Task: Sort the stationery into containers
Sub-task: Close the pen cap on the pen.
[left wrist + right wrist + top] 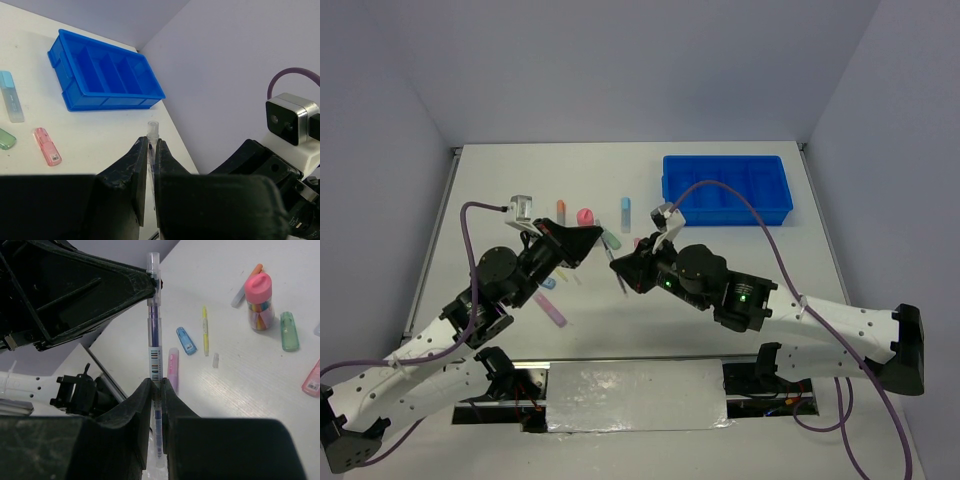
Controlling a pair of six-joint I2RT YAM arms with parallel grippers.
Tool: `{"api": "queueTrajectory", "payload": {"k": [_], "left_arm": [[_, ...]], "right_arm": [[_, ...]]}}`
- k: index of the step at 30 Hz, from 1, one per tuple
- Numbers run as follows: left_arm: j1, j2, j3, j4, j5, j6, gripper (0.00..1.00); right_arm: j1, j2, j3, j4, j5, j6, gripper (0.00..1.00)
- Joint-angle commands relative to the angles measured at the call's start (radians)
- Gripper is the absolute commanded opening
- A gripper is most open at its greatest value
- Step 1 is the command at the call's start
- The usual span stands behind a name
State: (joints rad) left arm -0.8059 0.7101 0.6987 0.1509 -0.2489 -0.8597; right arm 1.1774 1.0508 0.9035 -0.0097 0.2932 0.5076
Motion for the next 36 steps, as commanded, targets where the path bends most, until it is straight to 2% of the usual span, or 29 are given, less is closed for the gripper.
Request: {"api": "queueTrajectory", "payload": {"k": [1,11,21,23,24,27,29,34,36], "left_arm": [[-0.004,-0.003,0.033,-0.022,-0.003,0.036,0.00],[-0.004,-0.006,-0.010,0.061,0.069,-0.045,0.00],[-0.004,0.009,-0.001,0.047,0.109,0.002,0.00],[-0.004,0.023,0.018,0.038,0.122,0.030,0.06],[-0.004,0.026,0.027,0.032,0.134,0.046,0.16],[-0.004,0.045,0.070,0.013,0.174,0.111,0.31],[-0.004,0.058,0.103,-0.005,0.194,0.146,0.32],[-0.004,0.069,0.122,-0.004,0.212,0.174,0.23],[-0.004,0.074,0.130,-0.017,0.211,0.180,0.02]], "right_arm": [[-0.004,-0.034,0.055,0.077,0.043,0.009,0.00],[-0.004,0.009,0.035,0.213,0.061,0.005,0.00],[-0.004,-0.012,0.035,0.269,0.090,-0.067,0.00],[-0.001,-0.011,0.038,0.266,0.083,-0.098,0.00],[0.001,-0.014,0.032,0.270,0.057,-0.106,0.00],[-0.002,-0.024,0.005,0.300,-0.006,-0.133,0.00],[-0.001,-0.026,-0.006,0.303,-0.012,-0.135,0.00],[-0.001,-0.020,0.008,0.283,0.000,-0.133,0.00],[-0.002,-0.023,0.008,0.283,0.003,-0.132,0.00]]}}
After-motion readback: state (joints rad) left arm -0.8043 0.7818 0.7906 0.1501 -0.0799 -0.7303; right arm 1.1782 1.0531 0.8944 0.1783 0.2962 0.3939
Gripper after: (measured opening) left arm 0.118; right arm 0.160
